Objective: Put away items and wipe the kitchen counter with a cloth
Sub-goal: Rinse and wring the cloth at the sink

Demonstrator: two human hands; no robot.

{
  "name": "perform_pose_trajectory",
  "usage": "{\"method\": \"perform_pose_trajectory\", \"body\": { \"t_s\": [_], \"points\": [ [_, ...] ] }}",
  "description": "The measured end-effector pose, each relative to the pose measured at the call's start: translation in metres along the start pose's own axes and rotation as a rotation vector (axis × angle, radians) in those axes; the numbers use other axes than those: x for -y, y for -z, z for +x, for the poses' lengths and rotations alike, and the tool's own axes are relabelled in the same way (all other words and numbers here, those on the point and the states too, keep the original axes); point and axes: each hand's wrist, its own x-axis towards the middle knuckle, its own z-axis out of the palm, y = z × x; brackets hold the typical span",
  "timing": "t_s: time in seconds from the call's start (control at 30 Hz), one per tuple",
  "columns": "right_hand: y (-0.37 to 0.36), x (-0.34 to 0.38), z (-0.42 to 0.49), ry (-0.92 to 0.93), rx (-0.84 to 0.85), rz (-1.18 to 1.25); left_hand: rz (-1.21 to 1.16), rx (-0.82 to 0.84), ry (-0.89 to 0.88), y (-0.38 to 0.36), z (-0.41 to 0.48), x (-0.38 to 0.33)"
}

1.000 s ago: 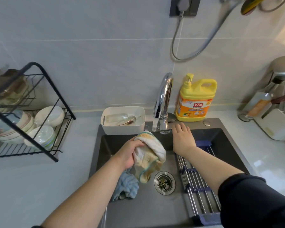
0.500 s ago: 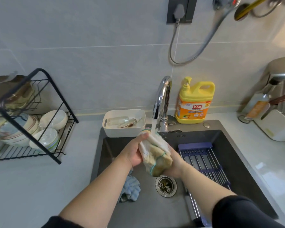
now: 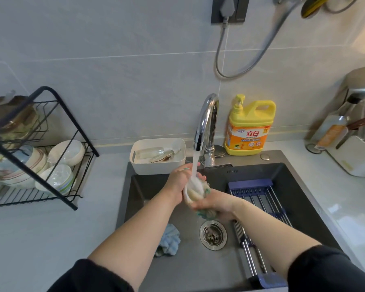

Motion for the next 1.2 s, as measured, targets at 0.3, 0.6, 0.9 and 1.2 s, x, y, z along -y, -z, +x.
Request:
{"method": "perform_pose_trajectory", "body": {
  "t_s": [0.3, 0.6, 0.9, 1.2],
  "points": [
    [-0.014, 0.002, 0.016, 0.002, -0.401, -1.372, -0.147, -0.352, 0.242, -0.016, 0.015, 0.013],
    [0.005, 0.005, 0.006, -0.095, -0.257, -0.535, -0.233, -0.157, 0.184, 0.016, -0.004, 0.022],
    [0.001, 0.022, 0.002, 0.121, -0.718, -0.332, 0.435, 0.034, -0.005, 0.044, -0.017, 0.012],
    [-0.005, 0.055, -0.004, 0.201, -0.632, -0.173, 0.782, 0.12, -0.202, 0.051, -0.027, -0.013]
  ]
}}
